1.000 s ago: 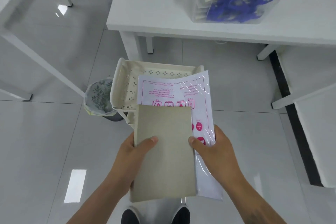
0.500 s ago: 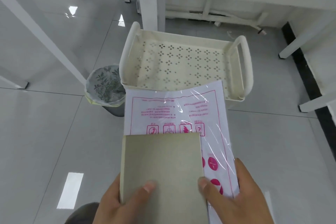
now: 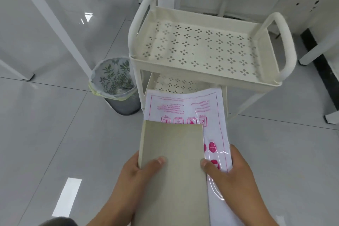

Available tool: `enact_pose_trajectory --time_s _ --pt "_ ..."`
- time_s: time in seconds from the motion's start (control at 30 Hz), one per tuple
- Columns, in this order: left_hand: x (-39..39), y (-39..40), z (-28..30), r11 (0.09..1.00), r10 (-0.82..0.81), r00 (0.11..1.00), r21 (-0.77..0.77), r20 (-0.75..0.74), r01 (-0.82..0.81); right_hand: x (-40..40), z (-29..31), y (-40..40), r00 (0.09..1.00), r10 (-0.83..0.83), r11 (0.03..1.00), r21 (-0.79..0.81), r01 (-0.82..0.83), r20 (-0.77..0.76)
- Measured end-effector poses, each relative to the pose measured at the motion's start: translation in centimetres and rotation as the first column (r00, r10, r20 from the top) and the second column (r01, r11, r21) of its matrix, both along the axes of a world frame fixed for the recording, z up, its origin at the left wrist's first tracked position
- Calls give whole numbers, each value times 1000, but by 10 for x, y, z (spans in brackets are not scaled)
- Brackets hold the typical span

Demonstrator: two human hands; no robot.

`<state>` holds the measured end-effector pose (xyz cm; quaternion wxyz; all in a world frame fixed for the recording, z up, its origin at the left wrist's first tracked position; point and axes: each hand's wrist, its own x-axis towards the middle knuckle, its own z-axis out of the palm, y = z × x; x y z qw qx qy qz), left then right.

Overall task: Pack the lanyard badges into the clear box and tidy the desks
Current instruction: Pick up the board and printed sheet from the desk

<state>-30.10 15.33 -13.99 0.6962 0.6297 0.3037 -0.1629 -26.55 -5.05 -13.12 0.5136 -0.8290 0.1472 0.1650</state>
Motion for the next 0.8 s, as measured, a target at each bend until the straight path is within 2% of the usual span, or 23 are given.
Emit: enact_pose_trajectory --time_s 0.23,0.4,0.53,0.63,0.8 --pt "51 -7 -51 999 -29 991 -41 127 34 52 -48 -9 988 31 999 -9 -30 153" --pt "67 -11 -71 998 -23 987 -50 158 31 68 -65 -12 984 33 999 -28 -29 175" --pt "79 -19 -79 999 -7 981 -33 192 14 77 -72 -11 978 69 987 -156 -39 196" --pt "88 -28 -85 999 37 975 -16 219 -35 89 -72 -8 958 155 953 -293 -81 240" --pt "102 -44 -94 976 211 962 -85 176 -198 128 -63 2 897 370 814 -550 -188 240"
